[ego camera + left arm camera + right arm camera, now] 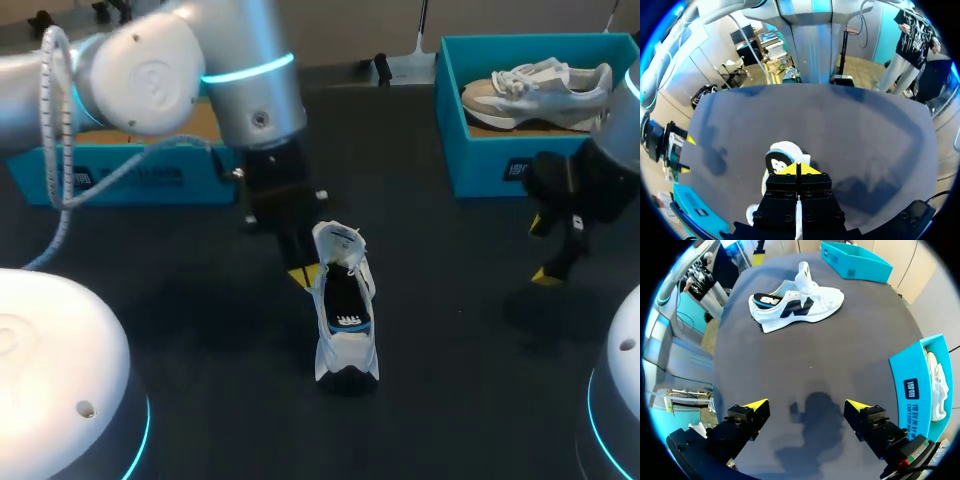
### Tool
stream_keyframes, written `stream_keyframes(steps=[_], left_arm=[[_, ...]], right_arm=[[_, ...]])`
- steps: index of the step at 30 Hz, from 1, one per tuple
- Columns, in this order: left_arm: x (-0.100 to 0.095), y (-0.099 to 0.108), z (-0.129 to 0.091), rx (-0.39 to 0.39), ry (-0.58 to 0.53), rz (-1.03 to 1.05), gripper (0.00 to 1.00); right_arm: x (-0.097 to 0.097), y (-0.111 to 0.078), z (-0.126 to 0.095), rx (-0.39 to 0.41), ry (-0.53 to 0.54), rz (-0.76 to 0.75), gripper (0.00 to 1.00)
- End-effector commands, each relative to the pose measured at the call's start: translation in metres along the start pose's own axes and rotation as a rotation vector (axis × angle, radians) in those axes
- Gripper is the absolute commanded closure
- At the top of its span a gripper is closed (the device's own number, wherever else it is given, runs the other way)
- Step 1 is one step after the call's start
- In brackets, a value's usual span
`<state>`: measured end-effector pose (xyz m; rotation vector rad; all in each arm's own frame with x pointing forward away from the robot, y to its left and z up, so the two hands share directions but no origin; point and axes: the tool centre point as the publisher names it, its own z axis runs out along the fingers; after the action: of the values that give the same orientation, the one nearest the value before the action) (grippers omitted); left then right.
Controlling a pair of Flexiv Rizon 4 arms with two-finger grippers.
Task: Take the shoe out of the shoebox, open the shoe tongue, remove and reinsert the insole, then place the shoe into the shoebox
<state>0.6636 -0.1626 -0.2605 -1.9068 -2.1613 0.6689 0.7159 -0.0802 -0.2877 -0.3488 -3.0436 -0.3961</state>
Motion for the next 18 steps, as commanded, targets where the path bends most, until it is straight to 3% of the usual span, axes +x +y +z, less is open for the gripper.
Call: stream_keyframes(steps=[1,9,18], left_arm=[[-0.018,0.008,0.018,0.002,0.035,0.004,1.0],[-0.019,0.009,0.014,0.009,0.041,0.008,1.0],[-0.029,0.025,0.065,0.018,0.093,0.041,1.0]], right_arm=[[0.001,-0.001,0.0,0.0,-0.001,0.0,0.0],[0.001,-0.001,0.0,0.0,-0.001,0.0,0.0],[0.001,-0.001,0.0,0.0,-0.001,0.0,0.0]])
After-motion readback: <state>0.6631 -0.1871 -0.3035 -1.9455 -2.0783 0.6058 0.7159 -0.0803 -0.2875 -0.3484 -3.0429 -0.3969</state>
